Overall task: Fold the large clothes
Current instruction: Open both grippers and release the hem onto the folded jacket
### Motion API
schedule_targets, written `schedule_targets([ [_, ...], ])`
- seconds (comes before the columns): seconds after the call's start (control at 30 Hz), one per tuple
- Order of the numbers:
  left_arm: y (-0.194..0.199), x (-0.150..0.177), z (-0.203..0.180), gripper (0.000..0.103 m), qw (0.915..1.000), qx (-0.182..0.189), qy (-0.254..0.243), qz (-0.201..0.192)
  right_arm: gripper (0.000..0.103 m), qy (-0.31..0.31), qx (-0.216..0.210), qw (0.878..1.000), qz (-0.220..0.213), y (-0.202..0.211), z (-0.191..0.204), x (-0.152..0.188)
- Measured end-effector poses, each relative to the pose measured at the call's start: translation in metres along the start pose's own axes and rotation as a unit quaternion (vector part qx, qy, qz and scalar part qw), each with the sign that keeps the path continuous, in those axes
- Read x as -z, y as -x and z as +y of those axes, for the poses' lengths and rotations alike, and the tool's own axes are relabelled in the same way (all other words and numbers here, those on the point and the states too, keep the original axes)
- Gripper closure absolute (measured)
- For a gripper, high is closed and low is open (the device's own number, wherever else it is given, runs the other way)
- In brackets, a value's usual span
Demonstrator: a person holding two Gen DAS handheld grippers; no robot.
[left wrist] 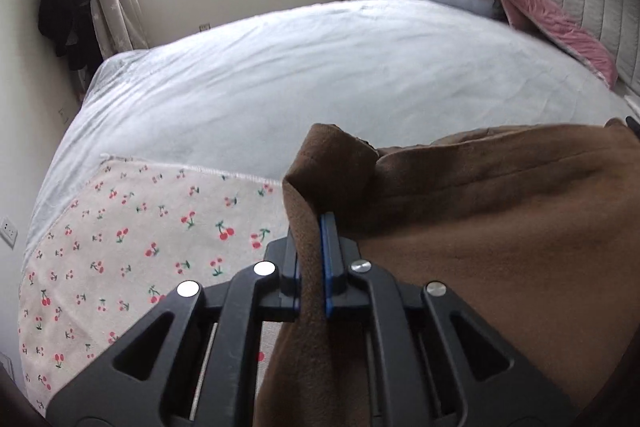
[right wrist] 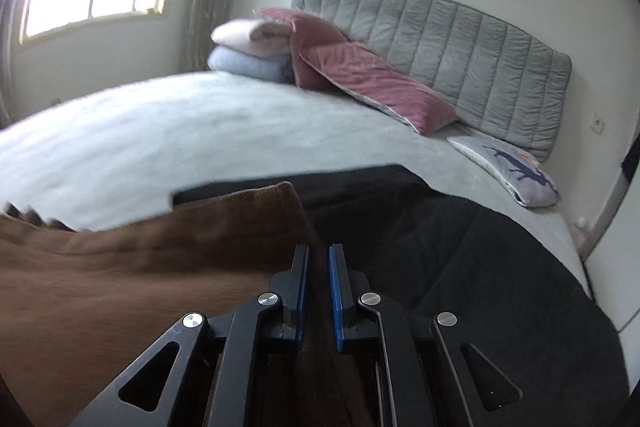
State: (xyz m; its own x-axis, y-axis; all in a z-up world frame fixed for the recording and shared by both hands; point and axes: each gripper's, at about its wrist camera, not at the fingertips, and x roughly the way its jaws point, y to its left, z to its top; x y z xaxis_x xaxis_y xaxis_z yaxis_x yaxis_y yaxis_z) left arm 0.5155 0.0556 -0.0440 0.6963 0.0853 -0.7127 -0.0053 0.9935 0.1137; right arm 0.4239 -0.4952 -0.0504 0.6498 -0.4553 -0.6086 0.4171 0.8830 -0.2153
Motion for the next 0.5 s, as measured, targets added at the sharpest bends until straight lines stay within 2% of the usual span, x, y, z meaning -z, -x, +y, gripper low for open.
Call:
schedule_targets([
  [0.03, -0.002, -0.002, 0.000, 0.088, 0.9999, -0.014, -0.002, 0.008, 0.094, -0.027, 0.001, 0.999, 0.027, -0.011, -0.014, 0.006],
  [0.1, 0.004, -0.005, 0.000, 0.079, 0.9980, -0.060, -0.014, 0.011, 0.093, -0.076, -0.013, 0.996, 0.042, -0.010, -0.043, 0.017],
  [0.13, 0.010, -0.007, 0.002, 0.077, 0.9974, -0.070, -0.014, 0.009, 0.092, -0.086, -0.022, 0.995, 0.042, -0.002, -0.056, 0.018],
  [0.2, 0.031, -0.005, 0.003, 0.061, 0.9979, -0.063, -0.010, -0.003, 0.085, -0.066, -0.045, 0.996, 0.032, 0.026, -0.062, 0.023],
  [0.23, 0.044, -0.003, 0.001, 0.053, 0.9986, -0.052, -0.011, -0.006, 0.081, -0.052, -0.050, 0.997, 0.025, 0.047, -0.063, 0.025],
  [0.27, 0.057, 0.000, -0.004, 0.040, 0.9992, -0.037, -0.014, -0.009, 0.071, -0.040, -0.058, 0.997, 0.019, 0.066, -0.061, 0.028],
  [0.3, 0.070, 0.004, -0.011, 0.036, 0.9996, -0.019, -0.017, -0.013, 0.057, -0.033, -0.072, 0.997, 0.013, 0.085, -0.058, 0.031],
  [0.37, 0.096, 0.012, -0.029, 0.034, 0.9991, 0.033, -0.021, -0.013, 0.040, -0.012, -0.111, 0.994, 0.007, 0.122, -0.045, 0.040],
  [0.47, 0.129, 0.030, -0.062, 0.022, 0.9928, 0.117, -0.026, -0.003, 0.035, 0.041, -0.175, 0.984, 0.002, 0.169, -0.011, 0.058],
  [0.5, 0.139, 0.036, -0.073, 0.021, 0.9895, 0.141, -0.030, -0.002, 0.033, 0.059, -0.190, 0.980, 0.000, 0.180, 0.002, 0.063],
])
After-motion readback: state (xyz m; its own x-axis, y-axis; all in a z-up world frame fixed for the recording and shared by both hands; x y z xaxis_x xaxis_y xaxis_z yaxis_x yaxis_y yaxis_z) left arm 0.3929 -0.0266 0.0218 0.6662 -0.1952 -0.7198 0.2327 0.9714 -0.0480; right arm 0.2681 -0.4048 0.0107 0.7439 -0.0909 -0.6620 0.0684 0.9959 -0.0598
